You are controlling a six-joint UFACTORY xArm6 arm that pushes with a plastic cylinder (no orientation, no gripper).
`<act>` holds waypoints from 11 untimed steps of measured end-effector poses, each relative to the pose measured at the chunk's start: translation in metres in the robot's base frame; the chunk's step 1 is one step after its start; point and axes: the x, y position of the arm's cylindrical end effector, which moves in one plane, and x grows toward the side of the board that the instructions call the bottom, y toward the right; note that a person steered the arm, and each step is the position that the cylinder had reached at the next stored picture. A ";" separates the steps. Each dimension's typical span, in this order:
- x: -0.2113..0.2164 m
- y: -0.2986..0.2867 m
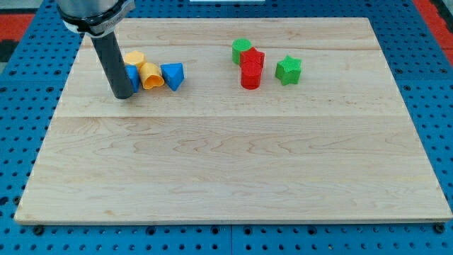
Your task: Push the green star between red blocks
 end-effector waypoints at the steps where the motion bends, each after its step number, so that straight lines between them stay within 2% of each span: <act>1: 0.030 0.000; 3: 0.025 0.000; 4: 0.026 0.081; 5: 0.056 0.172; 7: -0.017 0.418; 8: -0.044 0.409; 9: -0.058 0.365; 10: -0.065 0.294; 11: -0.056 0.243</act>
